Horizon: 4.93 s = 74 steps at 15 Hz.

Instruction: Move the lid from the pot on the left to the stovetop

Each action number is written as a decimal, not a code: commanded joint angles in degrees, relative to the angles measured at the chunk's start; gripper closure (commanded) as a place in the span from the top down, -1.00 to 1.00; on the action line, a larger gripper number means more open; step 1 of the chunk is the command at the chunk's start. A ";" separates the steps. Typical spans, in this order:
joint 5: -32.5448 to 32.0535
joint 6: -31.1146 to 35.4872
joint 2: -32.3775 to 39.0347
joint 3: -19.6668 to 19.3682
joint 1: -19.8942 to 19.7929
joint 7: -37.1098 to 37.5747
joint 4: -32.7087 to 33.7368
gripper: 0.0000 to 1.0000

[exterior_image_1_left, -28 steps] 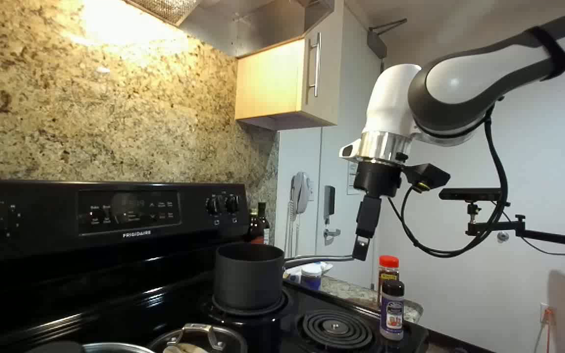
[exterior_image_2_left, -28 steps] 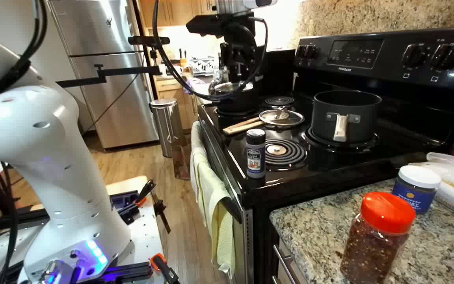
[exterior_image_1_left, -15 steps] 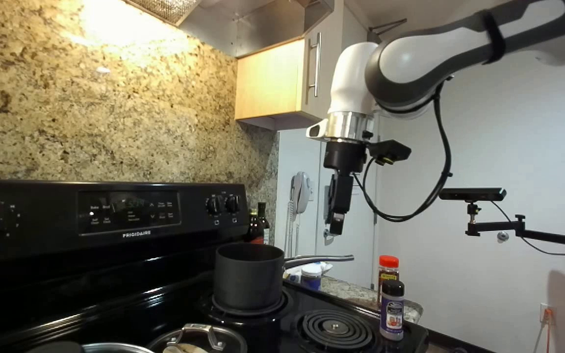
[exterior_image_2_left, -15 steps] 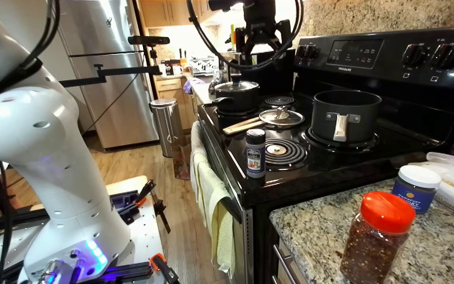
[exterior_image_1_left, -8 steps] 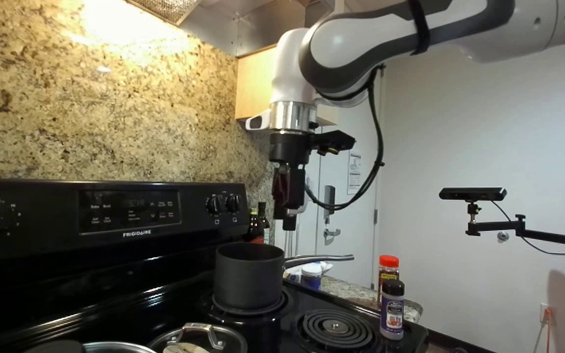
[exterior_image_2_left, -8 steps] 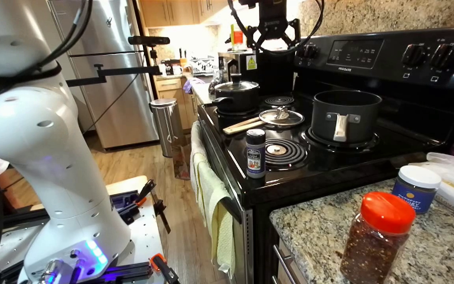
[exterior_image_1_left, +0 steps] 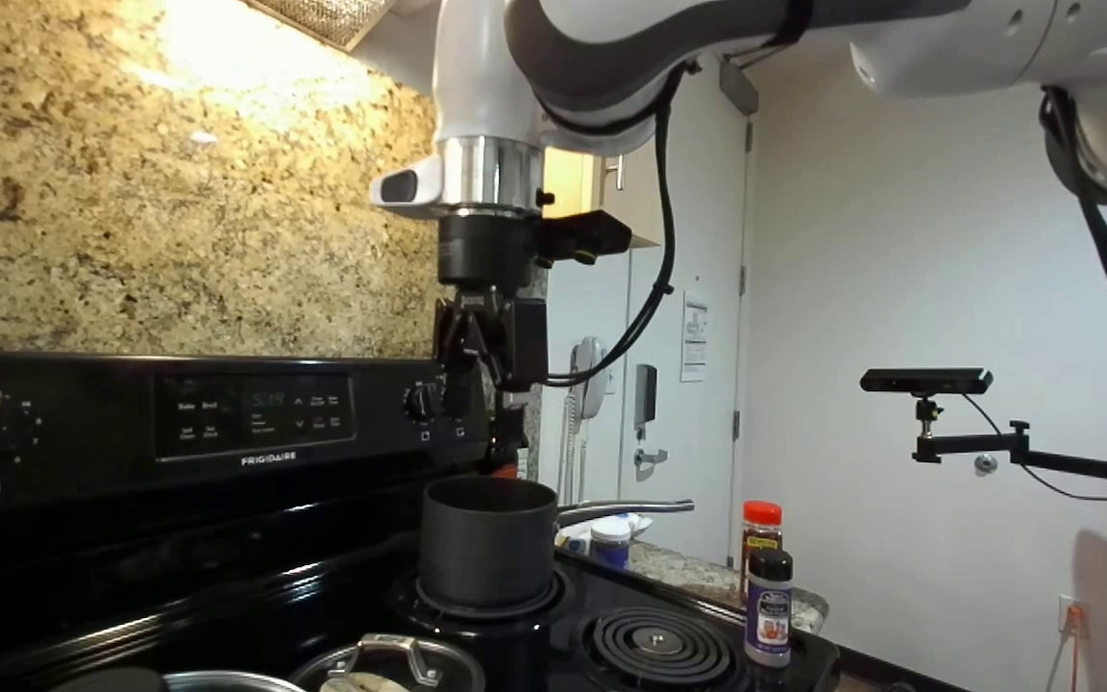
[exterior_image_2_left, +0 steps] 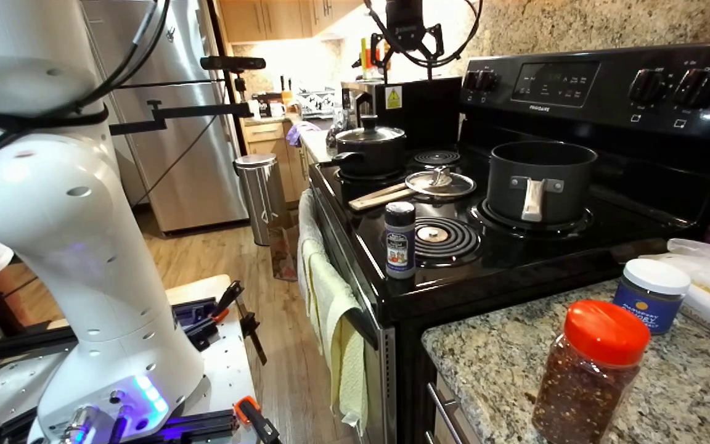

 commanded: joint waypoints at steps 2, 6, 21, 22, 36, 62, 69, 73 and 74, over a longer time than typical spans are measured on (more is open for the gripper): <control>-0.17 -0.37 0.24 1.03 -0.22 0.12 0.66 1.00; -0.46 -0.06 0.19 0.70 -0.54 0.59 -0.07 1.00; 0.13 1.82 13.48 8.43 6.24 -9.85 10.63 1.00; -0.06 1.08 15.16 8.70 6.82 -10.29 12.59 1.00; -1.71 -6.04 32.47 7.73 12.47 -15.40 35.51 1.00; -1.16 -15.65 30.50 5.93 12.89 -13.07 39.36 -0.32; -1.31 -22.42 30.05 5.05 13.19 -13.47 42.25 -0.32; -1.57 -25.27 30.02 4.85 13.29 -13.42 44.25 -0.32; -1.50 -25.67 30.19 4.82 13.24 -13.51 44.73 -0.32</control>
